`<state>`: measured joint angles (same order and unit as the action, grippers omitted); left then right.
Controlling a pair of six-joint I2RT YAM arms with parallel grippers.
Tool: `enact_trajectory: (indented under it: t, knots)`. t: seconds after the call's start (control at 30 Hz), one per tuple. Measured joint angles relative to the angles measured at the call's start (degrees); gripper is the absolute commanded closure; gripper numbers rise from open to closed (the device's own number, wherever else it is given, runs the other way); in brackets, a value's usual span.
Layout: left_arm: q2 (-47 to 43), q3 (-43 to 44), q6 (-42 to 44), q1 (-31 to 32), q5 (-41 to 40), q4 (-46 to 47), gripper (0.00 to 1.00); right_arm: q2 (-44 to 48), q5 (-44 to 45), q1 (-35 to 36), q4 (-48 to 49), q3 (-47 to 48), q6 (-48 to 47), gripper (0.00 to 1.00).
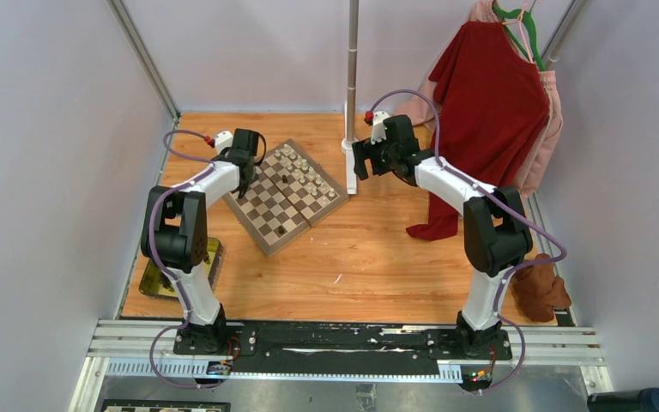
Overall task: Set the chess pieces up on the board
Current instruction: Place the chess piece on the chessboard, then pick up the chess piece from the chessboard.
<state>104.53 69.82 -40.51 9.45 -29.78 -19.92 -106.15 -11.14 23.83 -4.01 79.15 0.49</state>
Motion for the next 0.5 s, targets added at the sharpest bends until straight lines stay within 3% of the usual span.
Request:
enact_trajectory:
  t: [0.33, 0.5]
  knots:
    - [-5.7, -1.6, -0.2, 0.0, -0.2, -1.9, 0.40, 0.0, 0.0, 0.0, 0.0, 0.0, 0.2, 0.11]
    - [-11.2, -3.4, 0.0, 0.1, 0.2, -1.8, 0.40, 0.5, 0.0, 0.0, 0.5, -0.7, 0.4, 0.11]
